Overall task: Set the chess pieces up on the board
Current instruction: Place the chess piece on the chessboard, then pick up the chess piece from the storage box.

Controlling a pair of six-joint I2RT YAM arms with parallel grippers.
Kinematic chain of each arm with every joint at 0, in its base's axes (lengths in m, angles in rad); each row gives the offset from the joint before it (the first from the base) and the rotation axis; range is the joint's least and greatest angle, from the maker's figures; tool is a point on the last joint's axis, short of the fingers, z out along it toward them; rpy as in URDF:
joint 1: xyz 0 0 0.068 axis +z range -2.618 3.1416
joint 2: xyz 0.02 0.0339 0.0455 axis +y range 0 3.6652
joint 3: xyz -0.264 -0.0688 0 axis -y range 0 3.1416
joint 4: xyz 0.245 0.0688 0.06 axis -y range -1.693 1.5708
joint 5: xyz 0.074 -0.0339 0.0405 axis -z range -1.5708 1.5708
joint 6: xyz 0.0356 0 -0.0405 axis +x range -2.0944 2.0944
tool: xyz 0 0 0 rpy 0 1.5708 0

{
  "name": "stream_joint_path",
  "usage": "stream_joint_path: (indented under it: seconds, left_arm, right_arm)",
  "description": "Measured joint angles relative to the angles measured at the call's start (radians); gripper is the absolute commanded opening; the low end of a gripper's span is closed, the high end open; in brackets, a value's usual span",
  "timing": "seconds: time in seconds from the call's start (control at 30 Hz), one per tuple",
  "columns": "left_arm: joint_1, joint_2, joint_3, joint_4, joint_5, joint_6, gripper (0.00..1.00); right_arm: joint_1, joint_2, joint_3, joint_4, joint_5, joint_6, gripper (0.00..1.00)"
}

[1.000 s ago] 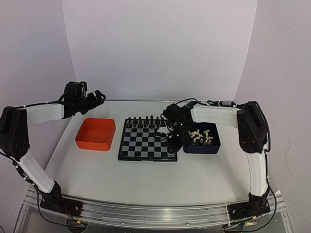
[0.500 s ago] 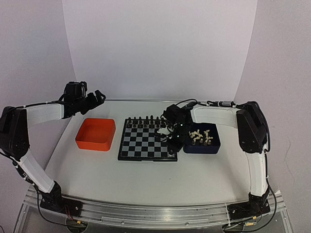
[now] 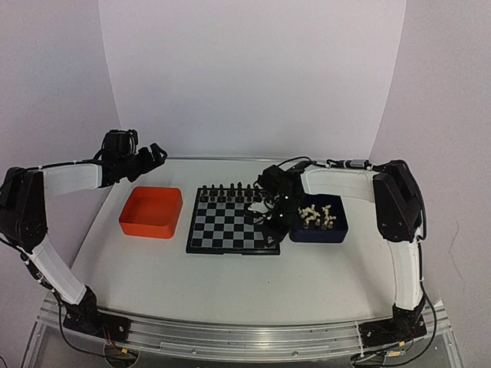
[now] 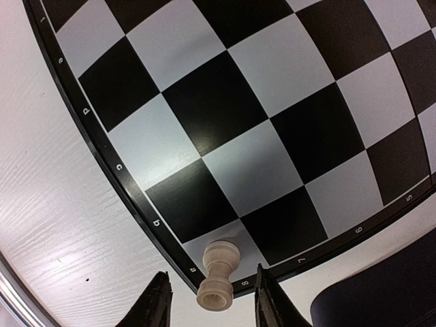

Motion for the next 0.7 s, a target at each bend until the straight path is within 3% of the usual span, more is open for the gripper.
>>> stream_joint_path:
  seconds: [0.27,0.47,0.7]
  left_arm:
    - [0.0,0.0,0.0,0.015,0.0,0.0,1.0]
    - [0.0,0.0,0.0,0.019,0.004,0.0,1.0]
    - [0.0,0.0,0.0,0.025,0.009,0.002,1.0]
  right_arm:
    - [0.0,-0.015,0.0,-0.001,0.001,-0.012,0.77]
    - [0.0,-0.108,0.0,0.0,-0.004,-0.014,0.89]
    - [-0.004,-0.222,0.014,0.002,-0.002,-0.001,0.91]
